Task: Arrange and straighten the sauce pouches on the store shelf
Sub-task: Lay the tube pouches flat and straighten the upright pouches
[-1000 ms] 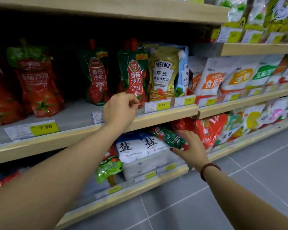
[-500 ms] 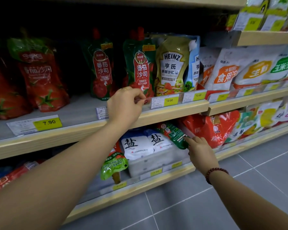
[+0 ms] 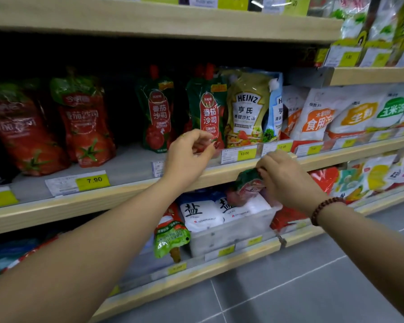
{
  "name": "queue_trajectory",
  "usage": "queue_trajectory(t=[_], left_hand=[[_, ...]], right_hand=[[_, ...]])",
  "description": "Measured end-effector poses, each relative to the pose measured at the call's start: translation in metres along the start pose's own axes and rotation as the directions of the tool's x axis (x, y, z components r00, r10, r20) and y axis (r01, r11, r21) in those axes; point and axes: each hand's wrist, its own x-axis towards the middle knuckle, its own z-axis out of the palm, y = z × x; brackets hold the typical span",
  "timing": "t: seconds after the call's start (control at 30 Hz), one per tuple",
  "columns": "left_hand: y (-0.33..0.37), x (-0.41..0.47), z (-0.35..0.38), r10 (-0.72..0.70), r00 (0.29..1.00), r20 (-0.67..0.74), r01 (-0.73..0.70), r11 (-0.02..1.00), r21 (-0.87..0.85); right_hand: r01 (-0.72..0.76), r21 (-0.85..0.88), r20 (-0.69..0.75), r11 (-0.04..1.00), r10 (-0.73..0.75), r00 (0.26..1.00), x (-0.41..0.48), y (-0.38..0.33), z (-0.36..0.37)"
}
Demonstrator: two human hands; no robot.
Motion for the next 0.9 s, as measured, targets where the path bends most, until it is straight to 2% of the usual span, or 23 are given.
queue_trajectory(t=[0.1,0.2,0.3,0.37,0.47,0.57,0.73,0.83,0.9], left_hand=[[0.002,-0.009,-0.001,0.015,0.997,0.072,-0.007,0.993,-0.115],[0.005,-0.014,-0.002,0.030,0.975,0.218,0.015,0.979,-0.201],[0.010,-0.016,-0.006,-0.001,0.927,0.374,0.120,0.948,-0.293],[0.013,-0.016,-0.010,-0.014,0.909,0.417,0.171,0.924,-0.341],[0.014,-0.011,-0.022,-0.038,0.938,0.345,0.176,0.910,-0.376],[0.014,0.000,-0.038,-0.062,0.960,0.272,0.146,0.942,-0.301],[0.014,0.017,-0.067,-0.121,0.957,0.262,0.196,0.939,-0.281],[0.011,0.027,-0.081,-0.170,0.959,0.225,0.229,0.935,-0.272],[0.010,0.031,-0.086,-0.183,0.957,0.225,0.240,0.936,-0.256]], right_hand=[[0.027,0.017,-0.002,0.999,-0.027,1.000,0.025,-0.002,-0.030],[0.048,0.084,0.036,0.995,-0.051,0.998,0.049,-0.009,-0.062],[0.116,0.179,0.016,0.977,-0.120,0.993,0.072,-0.025,-0.091],[0.150,0.211,-0.028,0.966,-0.147,0.989,0.087,-0.036,-0.105],[0.172,0.250,-0.079,0.953,-0.157,0.984,0.108,-0.049,-0.116],[0.178,0.238,-0.092,0.955,-0.160,0.983,0.126,-0.055,-0.117],[0.207,0.308,-0.173,0.929,-0.159,0.972,0.146,-0.063,-0.109],[0.181,0.467,-0.294,0.866,-0.041,0.955,0.143,-0.069,-0.096],[0.169,0.621,-0.399,0.766,0.123,0.909,0.131,-0.081,-0.077]])
